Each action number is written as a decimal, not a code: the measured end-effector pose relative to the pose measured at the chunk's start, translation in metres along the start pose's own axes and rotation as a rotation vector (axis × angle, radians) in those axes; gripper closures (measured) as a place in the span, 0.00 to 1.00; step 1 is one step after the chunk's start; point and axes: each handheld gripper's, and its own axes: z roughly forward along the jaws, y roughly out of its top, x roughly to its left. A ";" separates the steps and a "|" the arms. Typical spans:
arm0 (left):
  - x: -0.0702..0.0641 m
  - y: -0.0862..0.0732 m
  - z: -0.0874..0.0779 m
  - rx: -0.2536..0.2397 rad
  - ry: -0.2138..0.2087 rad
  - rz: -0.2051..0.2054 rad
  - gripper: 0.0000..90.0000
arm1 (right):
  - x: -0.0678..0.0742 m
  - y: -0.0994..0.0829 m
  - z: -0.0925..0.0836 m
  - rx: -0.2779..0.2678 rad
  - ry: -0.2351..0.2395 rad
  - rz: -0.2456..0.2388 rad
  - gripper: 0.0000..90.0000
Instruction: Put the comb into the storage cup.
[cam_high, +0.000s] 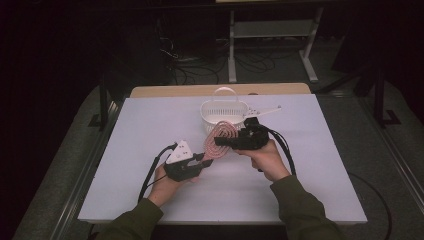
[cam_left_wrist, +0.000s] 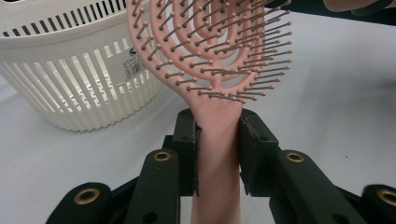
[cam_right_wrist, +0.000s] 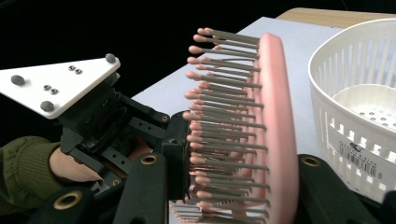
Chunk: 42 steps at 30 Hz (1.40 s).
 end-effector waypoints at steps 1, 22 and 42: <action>0.000 0.000 0.000 0.000 -0.002 -0.001 0.79 | 0.000 0.000 0.000 -0.001 0.001 0.000 0.69; 0.006 0.000 -0.004 -0.009 -0.014 -0.045 0.71 | 0.000 0.000 -0.003 -0.020 -0.009 -0.005 0.70; 0.019 -0.005 -0.015 0.012 -0.074 -0.077 0.41 | -0.006 0.002 -0.015 -0.055 -0.037 0.002 0.70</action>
